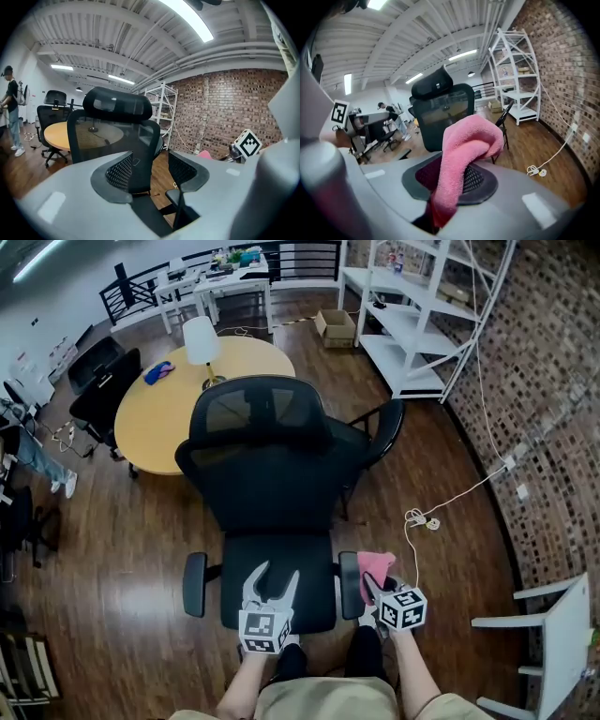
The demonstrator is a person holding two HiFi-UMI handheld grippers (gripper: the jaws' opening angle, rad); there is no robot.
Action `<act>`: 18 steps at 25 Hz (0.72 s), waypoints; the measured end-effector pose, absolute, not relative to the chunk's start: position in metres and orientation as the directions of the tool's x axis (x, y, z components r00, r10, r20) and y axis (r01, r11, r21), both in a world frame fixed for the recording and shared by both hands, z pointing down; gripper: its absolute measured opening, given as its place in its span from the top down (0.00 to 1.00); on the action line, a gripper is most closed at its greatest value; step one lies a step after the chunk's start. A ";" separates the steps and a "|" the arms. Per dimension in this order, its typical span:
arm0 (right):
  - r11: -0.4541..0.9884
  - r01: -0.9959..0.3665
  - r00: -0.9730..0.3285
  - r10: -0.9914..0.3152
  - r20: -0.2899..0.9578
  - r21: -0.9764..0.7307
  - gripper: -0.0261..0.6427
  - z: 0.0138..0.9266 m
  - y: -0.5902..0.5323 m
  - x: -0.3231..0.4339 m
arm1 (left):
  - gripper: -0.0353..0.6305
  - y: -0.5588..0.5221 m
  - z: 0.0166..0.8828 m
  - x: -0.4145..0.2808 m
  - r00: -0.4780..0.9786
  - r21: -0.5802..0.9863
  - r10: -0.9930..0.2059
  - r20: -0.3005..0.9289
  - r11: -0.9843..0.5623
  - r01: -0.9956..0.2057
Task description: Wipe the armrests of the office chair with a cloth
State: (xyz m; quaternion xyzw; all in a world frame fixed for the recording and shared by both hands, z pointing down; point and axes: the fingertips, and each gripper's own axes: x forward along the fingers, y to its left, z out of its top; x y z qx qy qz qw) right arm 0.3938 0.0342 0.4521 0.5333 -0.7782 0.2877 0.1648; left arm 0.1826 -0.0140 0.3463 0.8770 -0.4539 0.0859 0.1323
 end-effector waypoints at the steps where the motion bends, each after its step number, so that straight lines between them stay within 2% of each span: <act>1: 0.312 -0.915 -0.402 -0.701 0.589 -0.254 0.87 0.468 0.027 0.399 | 0.62 -0.016 0.352 0.185 0.563 0.147 -0.776 0.284 -0.545 -0.826; 5: 0.567 -0.773 -0.596 -0.500 0.628 -0.283 0.86 0.530 -0.011 0.398 | 0.62 -0.021 0.373 0.180 0.464 0.166 -0.818 0.340 -0.434 -0.886; 7: 0.637 -0.710 -0.641 -0.404 0.653 -0.302 0.86 0.553 -0.029 0.396 | 0.62 -0.016 0.382 0.180 0.422 0.206 -0.828 0.370 -0.370 -0.906; 15: 0.840 -0.505 -0.511 -0.107 0.853 -0.197 0.86 0.635 -0.050 0.364 | 0.62 -0.005 0.414 0.198 0.416 0.233 -0.794 0.443 -0.347 -0.909; 18: 0.855 -0.491 -0.465 -0.098 0.880 -0.164 0.85 0.653 -0.040 0.363 | 0.62 -0.006 0.416 0.202 0.440 0.222 -0.779 0.446 -0.380 -0.898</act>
